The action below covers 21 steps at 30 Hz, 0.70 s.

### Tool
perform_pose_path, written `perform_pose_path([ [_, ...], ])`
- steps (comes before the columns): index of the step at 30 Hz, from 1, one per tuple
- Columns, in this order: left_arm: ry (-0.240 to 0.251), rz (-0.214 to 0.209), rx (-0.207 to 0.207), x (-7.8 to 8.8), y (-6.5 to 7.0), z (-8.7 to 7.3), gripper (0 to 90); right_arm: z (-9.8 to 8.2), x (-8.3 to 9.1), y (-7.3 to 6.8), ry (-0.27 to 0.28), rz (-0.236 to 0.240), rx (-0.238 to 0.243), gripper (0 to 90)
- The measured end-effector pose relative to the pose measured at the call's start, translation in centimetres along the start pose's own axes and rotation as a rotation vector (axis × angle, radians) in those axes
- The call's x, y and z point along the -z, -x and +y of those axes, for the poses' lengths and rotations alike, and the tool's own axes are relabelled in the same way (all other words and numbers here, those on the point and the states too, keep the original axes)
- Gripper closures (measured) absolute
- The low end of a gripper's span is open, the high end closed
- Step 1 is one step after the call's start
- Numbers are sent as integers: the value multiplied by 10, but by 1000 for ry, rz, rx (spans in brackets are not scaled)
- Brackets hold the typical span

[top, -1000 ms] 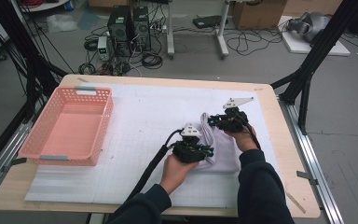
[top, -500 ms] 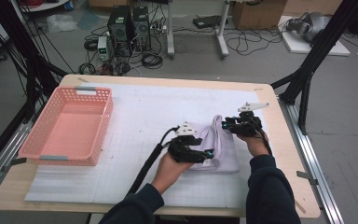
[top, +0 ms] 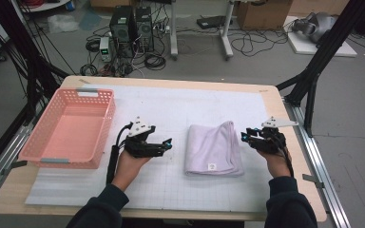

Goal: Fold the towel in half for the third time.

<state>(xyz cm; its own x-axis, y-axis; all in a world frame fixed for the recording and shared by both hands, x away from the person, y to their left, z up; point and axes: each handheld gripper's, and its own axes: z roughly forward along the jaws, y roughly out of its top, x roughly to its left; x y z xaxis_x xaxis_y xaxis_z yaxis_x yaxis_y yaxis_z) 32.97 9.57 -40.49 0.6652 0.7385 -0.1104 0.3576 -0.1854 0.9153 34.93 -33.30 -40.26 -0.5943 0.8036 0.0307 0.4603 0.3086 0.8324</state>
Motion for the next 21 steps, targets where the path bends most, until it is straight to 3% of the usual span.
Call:
perform_pose_path([
  [4,-10,28,-9,11,-13,-7,192,-9,8,-15,-2,-8,33,632],
  [6,-3,36,-3,17,-20,-13,192,-19,14,-29,-14,-37,83,641],
  [12,8,41,7,22,-29,-19,199,-37,18,-43,-21,10,38,678],
  [14,24,49,15,25,-33,-19,201,-44,18,-48,-25,55,8,684],
  [17,25,47,19,28,-35,-19,201,-47,18,-51,-33,79,2,675],
  [21,31,36,31,29,-35,-19,200,-50,12,-58,-89,115,-28,691],
])
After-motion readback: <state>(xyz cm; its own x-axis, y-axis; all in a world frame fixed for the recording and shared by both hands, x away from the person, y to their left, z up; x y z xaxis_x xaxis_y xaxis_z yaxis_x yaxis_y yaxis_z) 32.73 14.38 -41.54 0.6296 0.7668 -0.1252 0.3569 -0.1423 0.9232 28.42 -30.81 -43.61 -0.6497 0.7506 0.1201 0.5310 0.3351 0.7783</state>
